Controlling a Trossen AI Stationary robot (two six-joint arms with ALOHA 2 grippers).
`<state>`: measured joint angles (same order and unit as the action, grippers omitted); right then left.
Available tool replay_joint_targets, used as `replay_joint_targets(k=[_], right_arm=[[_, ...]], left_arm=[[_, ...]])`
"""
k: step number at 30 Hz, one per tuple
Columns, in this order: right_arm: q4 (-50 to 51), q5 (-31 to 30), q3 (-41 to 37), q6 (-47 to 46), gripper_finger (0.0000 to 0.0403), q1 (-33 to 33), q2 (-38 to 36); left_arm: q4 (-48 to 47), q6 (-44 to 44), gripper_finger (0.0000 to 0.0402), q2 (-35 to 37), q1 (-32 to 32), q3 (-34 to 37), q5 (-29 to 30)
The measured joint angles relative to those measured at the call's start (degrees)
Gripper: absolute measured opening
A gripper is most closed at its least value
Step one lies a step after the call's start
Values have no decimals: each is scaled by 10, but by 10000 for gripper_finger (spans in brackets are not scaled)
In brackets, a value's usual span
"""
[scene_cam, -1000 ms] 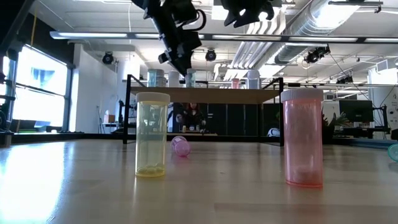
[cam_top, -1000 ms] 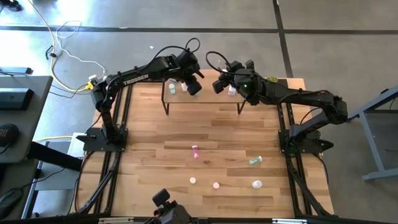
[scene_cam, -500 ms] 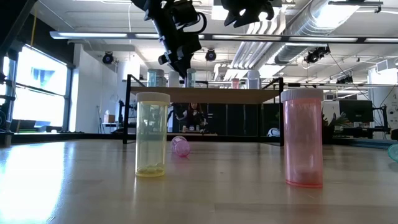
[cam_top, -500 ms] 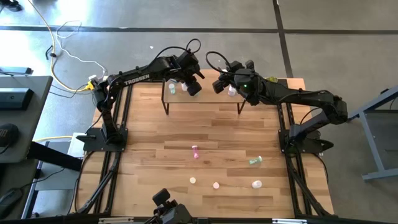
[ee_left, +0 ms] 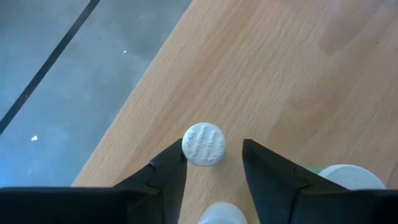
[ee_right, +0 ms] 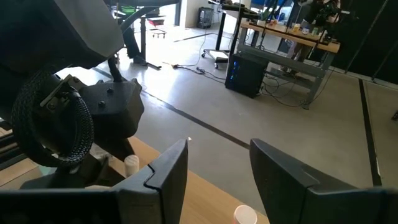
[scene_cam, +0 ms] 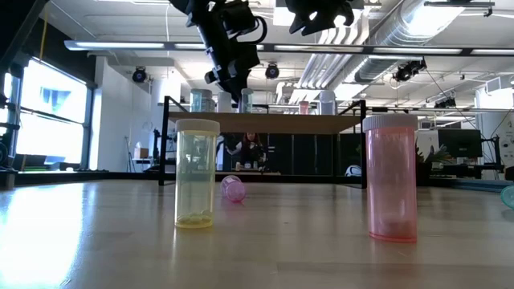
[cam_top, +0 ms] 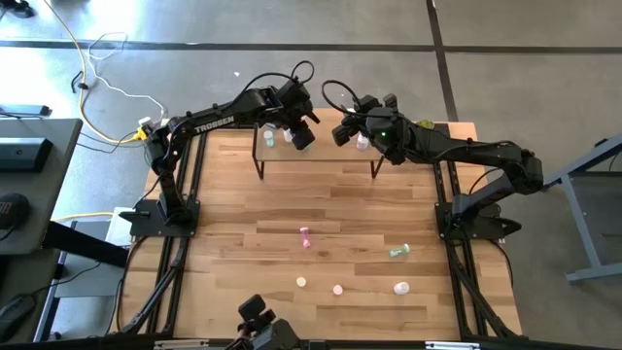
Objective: Pick and place medicine bottles onto shelf by color
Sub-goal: Put the small white medicine bottle on the shelf, then put the transparent medicine bottle on the shelf
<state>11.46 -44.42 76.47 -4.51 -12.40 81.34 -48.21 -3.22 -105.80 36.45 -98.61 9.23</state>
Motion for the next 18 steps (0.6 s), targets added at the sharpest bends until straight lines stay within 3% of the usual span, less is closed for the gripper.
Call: replay_joint_targets(k=[10,18], right_arm=[[0,0,0,-2,165,0,0],[3,0,0,-10,165,0,0]], left_arm=[[4,0,197,0,0,-10,4],[-3,0,206,0,0,-57,21]])
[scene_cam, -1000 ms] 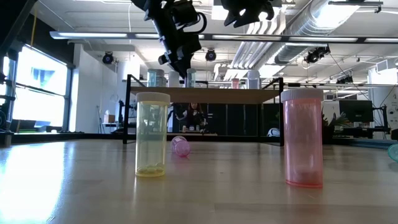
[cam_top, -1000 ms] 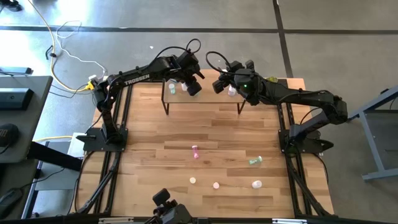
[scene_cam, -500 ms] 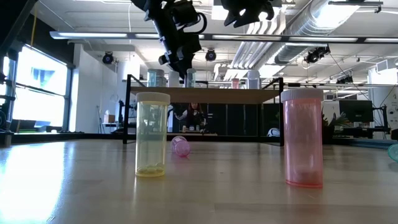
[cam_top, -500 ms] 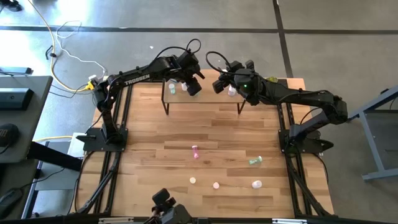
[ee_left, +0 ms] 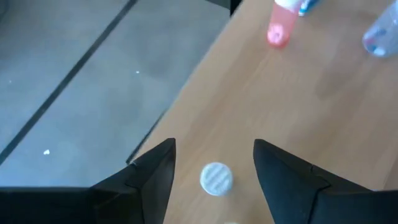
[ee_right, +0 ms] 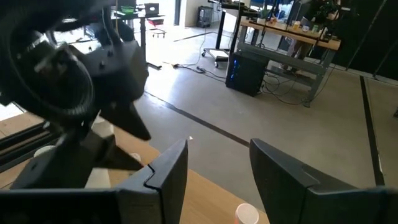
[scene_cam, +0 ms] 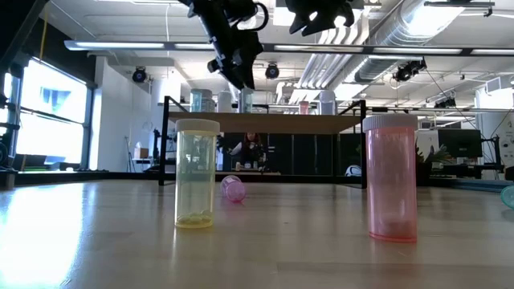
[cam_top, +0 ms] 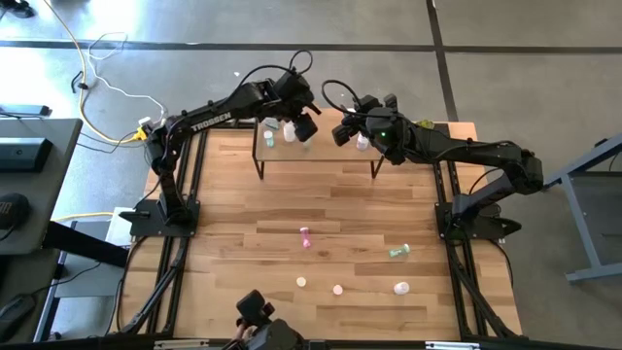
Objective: Pick and place medicine bottles onto shelf by color
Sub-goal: Put the transparent medicine bottle on the shelf
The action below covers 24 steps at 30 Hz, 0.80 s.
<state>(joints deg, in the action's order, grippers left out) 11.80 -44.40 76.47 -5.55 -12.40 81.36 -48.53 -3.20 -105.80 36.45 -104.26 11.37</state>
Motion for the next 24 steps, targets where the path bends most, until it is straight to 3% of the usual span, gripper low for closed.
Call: replay_joint_targets(k=[8,15,24], right_arm=[[14,2,0,0,165,6,0],[70,5,0,-53,165,33,-8],[186,17,0,-188,165,69,-50]], left_arm=[[-72,0,205,3,-2,-66,-13],[-168,23,194,35,-31,-64,-66],[-111,93,176,121,-112,93,-66]])
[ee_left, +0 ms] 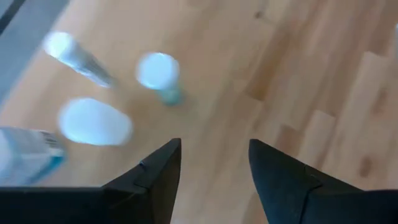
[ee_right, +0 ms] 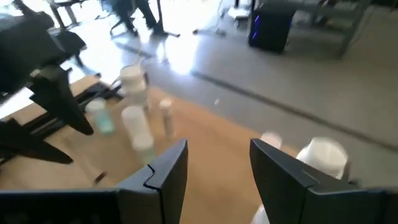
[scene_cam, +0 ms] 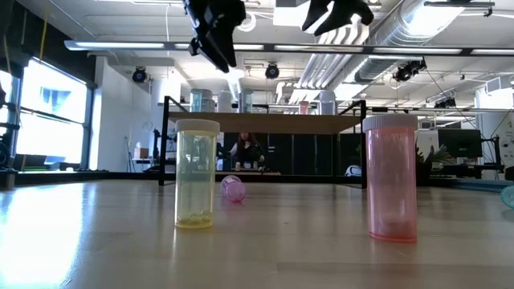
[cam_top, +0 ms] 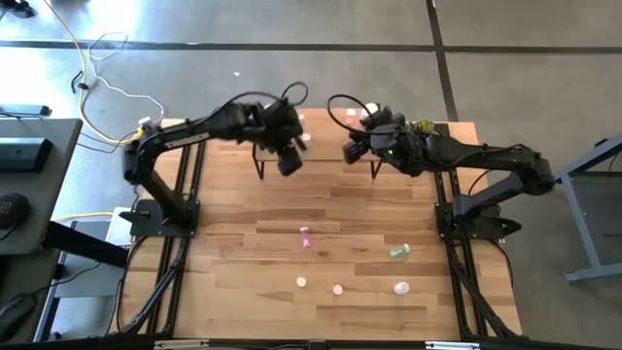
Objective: Pick and place medicine bottles onto shelf by color
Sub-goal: Put the transparent medicine bottle on the shelf
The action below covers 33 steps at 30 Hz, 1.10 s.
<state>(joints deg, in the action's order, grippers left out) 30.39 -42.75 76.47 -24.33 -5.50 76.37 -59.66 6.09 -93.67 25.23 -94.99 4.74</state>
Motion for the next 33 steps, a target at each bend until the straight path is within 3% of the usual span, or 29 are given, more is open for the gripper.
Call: replay_joint_targets(k=[7,17,27,33], right_arm=[[88,104,0,-122,165,19,-22],[223,284,0,-272,165,69,-22],[358,324,0,-432,165,172,-16],[393,344,0,-496,166,228,-5]], left_arm=[[68,57,168,87,-59,106,1],[74,139,168,171,-171,194,24],[72,182,168,198,-268,230,37],[74,187,168,198,-295,230,75]])
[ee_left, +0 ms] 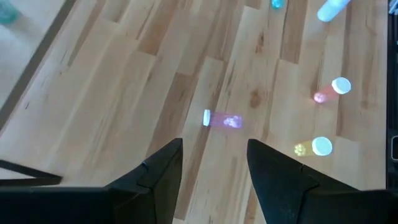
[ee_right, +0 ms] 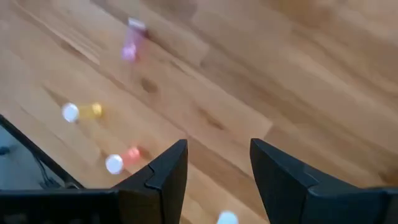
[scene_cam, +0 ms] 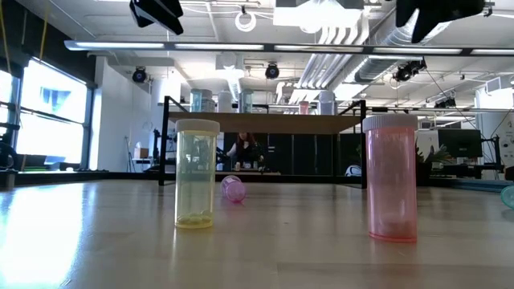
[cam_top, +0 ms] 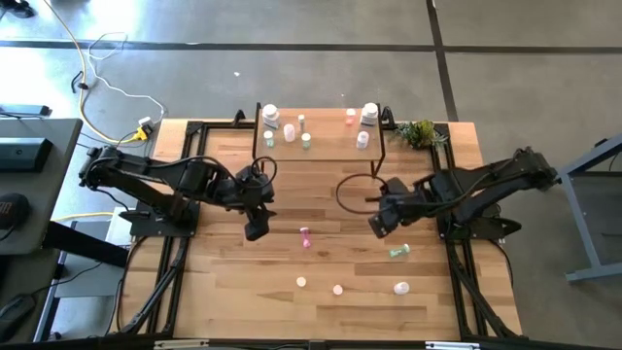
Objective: Pick and place medicine bottles onto shelf by color
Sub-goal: Put the transparent medicine bottle on the shelf
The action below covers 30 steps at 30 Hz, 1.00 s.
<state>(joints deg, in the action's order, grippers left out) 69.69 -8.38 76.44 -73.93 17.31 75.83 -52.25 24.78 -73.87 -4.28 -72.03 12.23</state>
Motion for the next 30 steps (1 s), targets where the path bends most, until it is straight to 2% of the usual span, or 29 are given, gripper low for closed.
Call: replay_joint_targets(k=[4,14,17,23,30], right_arm=[[16,7,0,-51,177,38,17],[28,70,-1,-140,240,125,83],[27,76,-9,-154,243,150,102],[-29,133,-73,-226,243,194,113],[-113,133,-119,-303,243,234,113]], left_arm=[[0,5,168,0,-8,0,4],[1,6,168,0,-27,0,4],[1,6,168,0,-31,0,4],[1,6,168,0,-38,0,4],[1,8,168,0,-38,0,4]])
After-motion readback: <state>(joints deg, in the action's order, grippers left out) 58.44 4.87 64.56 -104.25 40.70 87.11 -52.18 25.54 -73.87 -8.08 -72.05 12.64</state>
